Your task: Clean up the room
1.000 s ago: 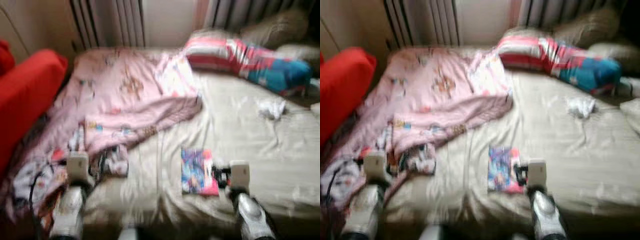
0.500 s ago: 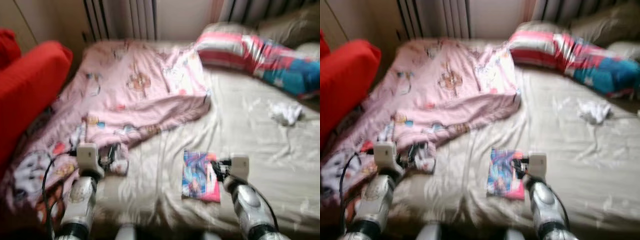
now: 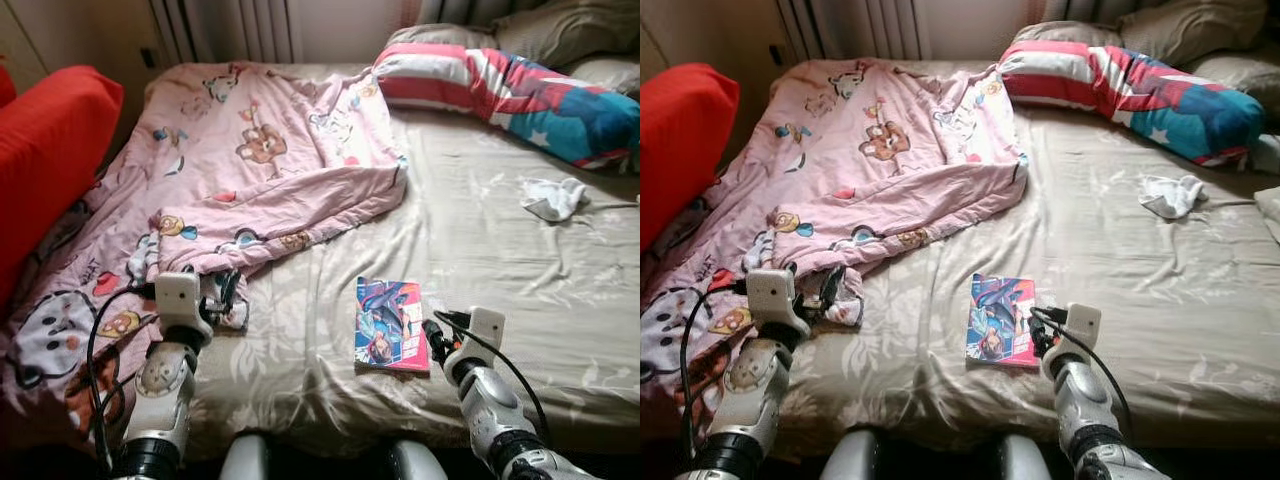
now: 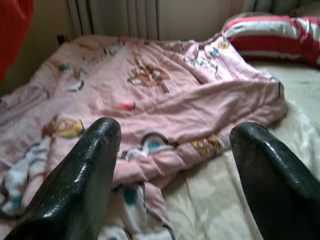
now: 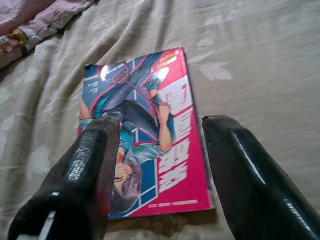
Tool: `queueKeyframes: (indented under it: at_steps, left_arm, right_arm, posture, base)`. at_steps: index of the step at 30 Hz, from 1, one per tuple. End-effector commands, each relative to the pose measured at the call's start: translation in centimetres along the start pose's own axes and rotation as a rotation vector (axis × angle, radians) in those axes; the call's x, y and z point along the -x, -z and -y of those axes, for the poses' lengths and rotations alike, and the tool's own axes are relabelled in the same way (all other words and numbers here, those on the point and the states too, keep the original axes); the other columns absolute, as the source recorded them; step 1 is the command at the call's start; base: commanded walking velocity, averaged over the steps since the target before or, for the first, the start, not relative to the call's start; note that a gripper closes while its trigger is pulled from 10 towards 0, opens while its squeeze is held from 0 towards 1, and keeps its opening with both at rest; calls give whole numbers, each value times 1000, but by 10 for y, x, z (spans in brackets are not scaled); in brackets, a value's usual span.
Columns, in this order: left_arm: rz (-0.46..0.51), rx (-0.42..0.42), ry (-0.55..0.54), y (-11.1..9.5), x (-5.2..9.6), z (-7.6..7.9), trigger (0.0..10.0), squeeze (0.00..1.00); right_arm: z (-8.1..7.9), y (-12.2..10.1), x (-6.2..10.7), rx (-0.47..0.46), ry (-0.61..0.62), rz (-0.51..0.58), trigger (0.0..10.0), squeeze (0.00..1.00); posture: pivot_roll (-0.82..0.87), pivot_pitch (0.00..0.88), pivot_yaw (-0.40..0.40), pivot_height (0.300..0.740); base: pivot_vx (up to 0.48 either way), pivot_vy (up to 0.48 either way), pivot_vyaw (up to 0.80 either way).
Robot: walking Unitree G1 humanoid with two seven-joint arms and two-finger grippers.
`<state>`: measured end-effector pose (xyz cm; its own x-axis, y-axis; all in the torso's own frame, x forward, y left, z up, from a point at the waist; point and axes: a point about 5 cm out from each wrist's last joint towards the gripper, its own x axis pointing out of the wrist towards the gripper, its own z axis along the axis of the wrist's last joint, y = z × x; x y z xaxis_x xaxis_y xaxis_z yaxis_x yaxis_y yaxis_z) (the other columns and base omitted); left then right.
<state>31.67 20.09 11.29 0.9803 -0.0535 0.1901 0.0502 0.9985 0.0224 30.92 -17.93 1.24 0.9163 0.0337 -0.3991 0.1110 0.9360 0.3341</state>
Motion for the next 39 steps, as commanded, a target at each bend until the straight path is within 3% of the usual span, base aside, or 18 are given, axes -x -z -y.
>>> queueKeyframes:
  at_steps: [1,2,5,6,7,9,10,24,39]
  left_arm:
    - [2,8,-2,-3,2,0,10000,0]
    - [8,6,-3,-5,5,0,10000,0]
    - [15,3,-15,-9,12,-2,10000,0]
    - [9,2,-19,-8,14,-2,10000,0]
    - [1,0,-25,-7,19,-2,10000,0]
    - [1,-1,-27,-9,23,-1,10000,0]
    - [1,0,-31,-11,26,-2,10000,0]
    - [-54,-24,-34,-28,65,-5,10000,0]
    - [-132,-55,-44,-37,90,-11,10000,0]
  right_arm:
    - [1,8,2,-26,9,-32,10000,616]
    - [1,9,2,-42,3,-33,10000,1000]
    - [3,13,4,-43,18,-53,10000,1000]
    - [4,15,4,-43,29,-61,10000,788]
    - [7,17,5,-49,39,-69,10000,188]
    - [8,18,6,-51,40,-69,10000,188]
    - [8,18,6,-52,42,-67,10000,0]
    - [5,-3,1,-188,21,69,10000,0]
    - [11,1,5,-285,-9,89,10000,0]
  posture:
    - [91,202,6,632]
    - [102,214,2,632]
    - [120,251,-6,632]
    - [129,267,-8,632]
    - [140,281,-9,632]
    - [141,286,-9,632]
    - [139,314,-7,632]
    - [181,438,25,632]
    - [221,498,54,632]
  base:
    - [0,0,0]
    - [0,0,0]
    - [0,0,0]
    - [0,0,0]
    - [0,0,0]
    - [0,0,0]
    - [0,0,0]
    - [0,0,0]
    - [0,0,0]
